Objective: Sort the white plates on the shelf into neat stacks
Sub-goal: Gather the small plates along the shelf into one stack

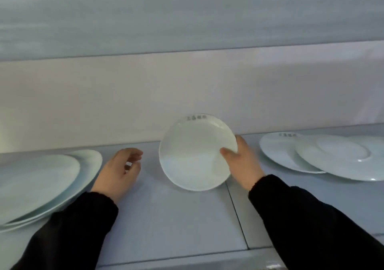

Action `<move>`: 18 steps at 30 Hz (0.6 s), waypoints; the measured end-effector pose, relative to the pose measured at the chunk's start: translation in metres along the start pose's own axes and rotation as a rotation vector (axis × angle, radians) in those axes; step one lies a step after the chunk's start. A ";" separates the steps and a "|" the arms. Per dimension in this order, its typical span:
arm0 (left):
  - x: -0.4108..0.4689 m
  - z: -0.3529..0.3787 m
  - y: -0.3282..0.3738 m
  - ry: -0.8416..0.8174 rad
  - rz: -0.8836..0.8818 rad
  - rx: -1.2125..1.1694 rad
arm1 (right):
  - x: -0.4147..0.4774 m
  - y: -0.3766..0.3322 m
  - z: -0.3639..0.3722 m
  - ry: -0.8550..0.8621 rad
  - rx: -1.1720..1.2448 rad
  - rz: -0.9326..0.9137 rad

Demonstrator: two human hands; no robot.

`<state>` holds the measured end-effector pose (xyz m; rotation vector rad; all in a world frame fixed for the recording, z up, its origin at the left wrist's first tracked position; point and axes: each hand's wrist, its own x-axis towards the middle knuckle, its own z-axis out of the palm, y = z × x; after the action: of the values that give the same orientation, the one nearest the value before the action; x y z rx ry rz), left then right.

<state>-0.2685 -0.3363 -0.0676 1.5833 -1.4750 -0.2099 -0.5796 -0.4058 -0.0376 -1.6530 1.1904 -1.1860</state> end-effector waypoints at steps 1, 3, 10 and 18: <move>-0.001 0.000 -0.002 0.006 -0.004 0.021 | 0.001 0.010 0.003 -0.017 -0.018 0.044; -0.002 -0.002 -0.003 0.024 -0.024 0.051 | 0.006 0.021 0.002 -0.042 0.015 0.101; 0.001 -0.001 -0.006 0.001 -0.027 0.134 | 0.008 0.024 -0.009 -0.218 -0.428 -0.077; 0.002 0.001 -0.010 0.006 -0.016 0.137 | 0.010 0.034 0.000 -0.359 -0.505 -0.149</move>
<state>-0.2618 -0.3399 -0.0744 1.7038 -1.4991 -0.1151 -0.5866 -0.4245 -0.0673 -2.2501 1.2078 -0.6510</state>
